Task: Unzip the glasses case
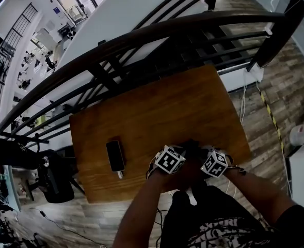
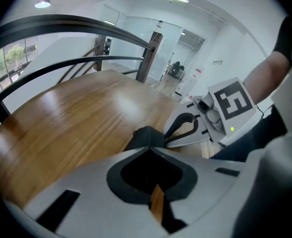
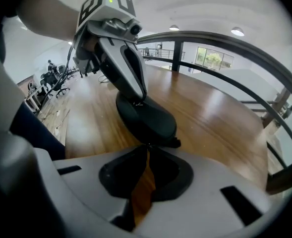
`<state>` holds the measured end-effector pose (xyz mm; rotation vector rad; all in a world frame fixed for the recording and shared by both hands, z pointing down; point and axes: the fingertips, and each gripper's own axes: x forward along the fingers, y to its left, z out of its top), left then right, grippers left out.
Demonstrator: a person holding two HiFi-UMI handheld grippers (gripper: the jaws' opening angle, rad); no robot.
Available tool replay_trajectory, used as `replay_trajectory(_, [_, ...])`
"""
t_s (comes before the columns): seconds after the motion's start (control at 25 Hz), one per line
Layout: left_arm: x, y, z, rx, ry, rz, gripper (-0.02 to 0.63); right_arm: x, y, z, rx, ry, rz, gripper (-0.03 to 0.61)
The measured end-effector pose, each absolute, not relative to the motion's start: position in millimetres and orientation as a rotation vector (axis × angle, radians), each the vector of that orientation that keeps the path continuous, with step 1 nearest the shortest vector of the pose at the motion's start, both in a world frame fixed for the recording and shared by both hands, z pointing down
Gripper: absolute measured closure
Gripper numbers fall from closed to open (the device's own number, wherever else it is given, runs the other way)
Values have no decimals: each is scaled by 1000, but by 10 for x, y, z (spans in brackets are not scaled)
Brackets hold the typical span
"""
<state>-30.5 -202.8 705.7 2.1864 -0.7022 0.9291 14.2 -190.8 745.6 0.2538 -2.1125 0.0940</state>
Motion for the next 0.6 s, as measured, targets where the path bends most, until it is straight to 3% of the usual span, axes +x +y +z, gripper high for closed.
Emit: replay_trajectory(0.6, [-289, -2025, 7061, 2194, -645, 919, 607, -107, -1651, 7496, 421, -2136, 306, 575])
